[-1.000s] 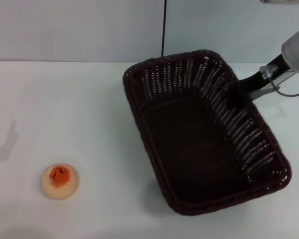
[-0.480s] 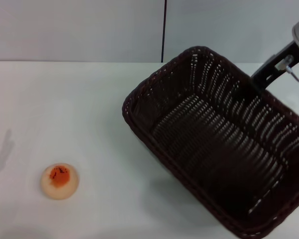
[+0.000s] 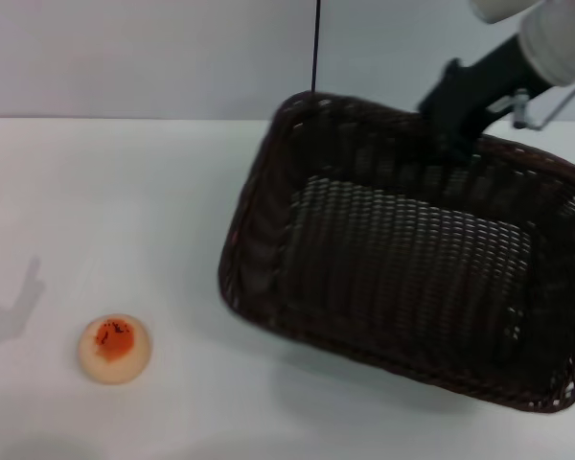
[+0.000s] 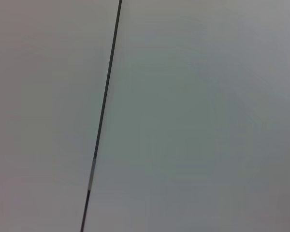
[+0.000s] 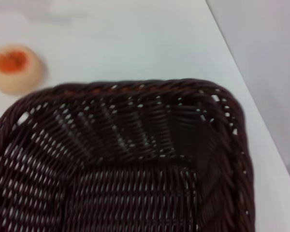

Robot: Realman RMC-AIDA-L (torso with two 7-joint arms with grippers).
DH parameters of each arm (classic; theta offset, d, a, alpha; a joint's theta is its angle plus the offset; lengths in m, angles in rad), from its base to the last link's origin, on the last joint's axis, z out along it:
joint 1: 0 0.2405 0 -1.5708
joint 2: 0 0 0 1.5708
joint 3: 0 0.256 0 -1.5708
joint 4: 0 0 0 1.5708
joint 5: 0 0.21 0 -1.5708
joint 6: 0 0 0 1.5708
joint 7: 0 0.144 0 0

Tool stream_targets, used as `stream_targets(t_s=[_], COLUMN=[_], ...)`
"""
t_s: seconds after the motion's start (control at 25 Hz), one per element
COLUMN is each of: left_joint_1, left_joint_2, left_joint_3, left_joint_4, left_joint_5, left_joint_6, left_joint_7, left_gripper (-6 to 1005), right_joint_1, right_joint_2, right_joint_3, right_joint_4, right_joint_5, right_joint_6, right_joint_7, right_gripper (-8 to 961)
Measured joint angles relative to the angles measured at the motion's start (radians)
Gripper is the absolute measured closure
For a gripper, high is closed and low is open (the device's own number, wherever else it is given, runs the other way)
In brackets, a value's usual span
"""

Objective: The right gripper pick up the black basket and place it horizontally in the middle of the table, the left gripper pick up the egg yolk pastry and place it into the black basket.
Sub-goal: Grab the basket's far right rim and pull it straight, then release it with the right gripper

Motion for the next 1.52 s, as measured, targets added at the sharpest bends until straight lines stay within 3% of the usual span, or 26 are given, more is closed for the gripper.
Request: stream_targets(t_s=[0.16,0.56,1.16,1.4,1.44,1.52], left_joint_1=[0.004,0.011,0.001,-0.005,-0.006,-0.007], left_joint_2=[-0.001,-0.002,0.003,0.005,0.008,0.009], left_joint_3=[0.025,0.030,0.022,0.035,0.061,0.082], left_joint_4=[-0.002,-0.003,-0.002,0.010,0.027,0.044], left_joint_5=[0.000,-0.001,-0.006,-0.002,0.005,0.009], left_joint_6=[0.008,0.003,-0.010,-0.010,0.006,0.016], left_joint_7=[-0.024,-0.040,-0.042,-0.066,-0.068,-0.074], left_gripper=[172,173,175,176,176,177], right_joint_1=[-0.020,-0.049,-0.079,-0.140,-0.196,-0.224], right_joint_2=[0.003,0.007,0.010,0.012,0.007,0.006], right_joint_3=[-0.086,-0.286,-0.297,-0.290,-0.264,-0.252], right_joint_4=[0.032,0.066,0.010,-0.094,-0.163,-0.194], right_joint_5=[0.143,0.168,0.217,0.257,0.340,0.379], right_joint_6=[0.068,0.168,0.176,0.189,0.194,0.199], right_joint_7=[-0.076,-0.091,-0.069,-0.053,-0.049,-0.049], right_gripper=[795,764,614,382,352,293])
